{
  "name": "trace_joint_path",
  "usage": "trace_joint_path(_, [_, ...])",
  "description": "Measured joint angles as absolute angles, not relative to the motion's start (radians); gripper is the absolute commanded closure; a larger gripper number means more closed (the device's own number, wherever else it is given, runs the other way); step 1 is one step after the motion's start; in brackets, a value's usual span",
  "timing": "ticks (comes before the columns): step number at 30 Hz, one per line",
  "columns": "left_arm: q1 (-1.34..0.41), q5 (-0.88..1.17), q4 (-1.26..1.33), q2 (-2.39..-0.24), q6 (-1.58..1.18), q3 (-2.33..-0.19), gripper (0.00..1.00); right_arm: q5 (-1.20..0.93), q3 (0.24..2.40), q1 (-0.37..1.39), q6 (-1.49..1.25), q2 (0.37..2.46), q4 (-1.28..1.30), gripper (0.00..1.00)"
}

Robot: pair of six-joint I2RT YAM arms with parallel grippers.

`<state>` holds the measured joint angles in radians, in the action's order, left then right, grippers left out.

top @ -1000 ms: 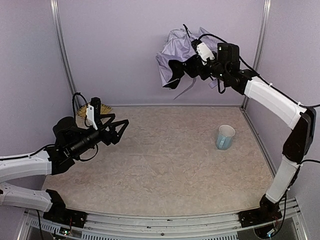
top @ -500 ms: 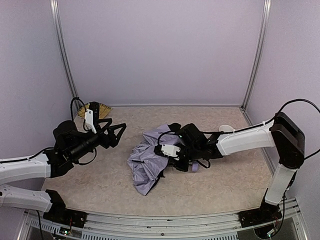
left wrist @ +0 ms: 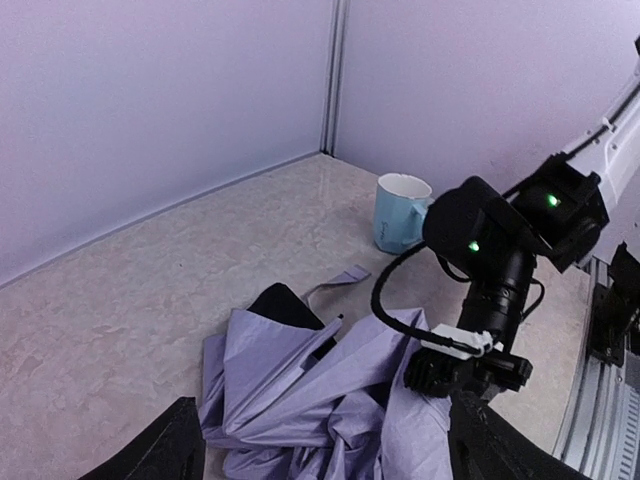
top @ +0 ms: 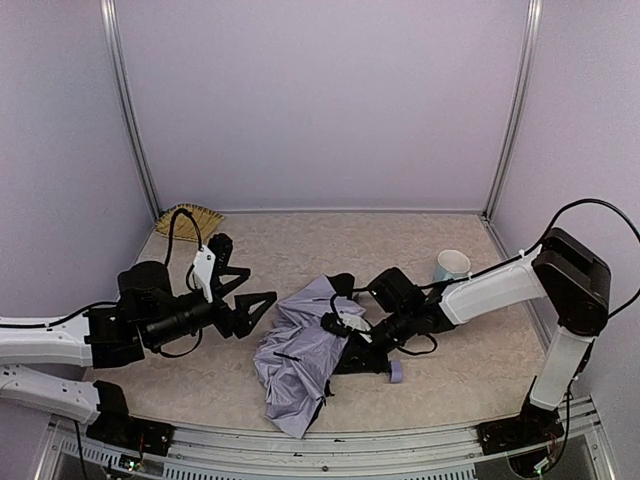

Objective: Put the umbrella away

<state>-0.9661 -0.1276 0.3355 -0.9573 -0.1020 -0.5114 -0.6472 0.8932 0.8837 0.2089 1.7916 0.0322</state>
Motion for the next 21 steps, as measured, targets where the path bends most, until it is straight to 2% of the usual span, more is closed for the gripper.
trace_joint_path(5, [-1.107, -0.149, 0.271, -0.972, -0.075, -0.512, 0.21, -0.730, 0.884, 0.852, 0.187, 1.791, 0.044, 1.00])
trace_joint_path(10, [-1.254, -0.147, 0.199, -1.042, 0.002, -0.541, 0.12, -0.810, 0.893, 0.821, 0.198, 1.820, 0.086, 1.00])
trace_joint_path(14, [-1.364, -0.162, 0.118, -1.122, 0.104, -0.592, 0.11, -0.854, 0.907, 0.808, 0.221, 1.864, 0.117, 1.00])
trace_joint_path(21, [-1.405, -0.211, 0.004, -1.286, 0.234, -0.664, 0.08, -0.910, 0.945, 0.801, 0.251, 1.909, 0.168, 1.00])
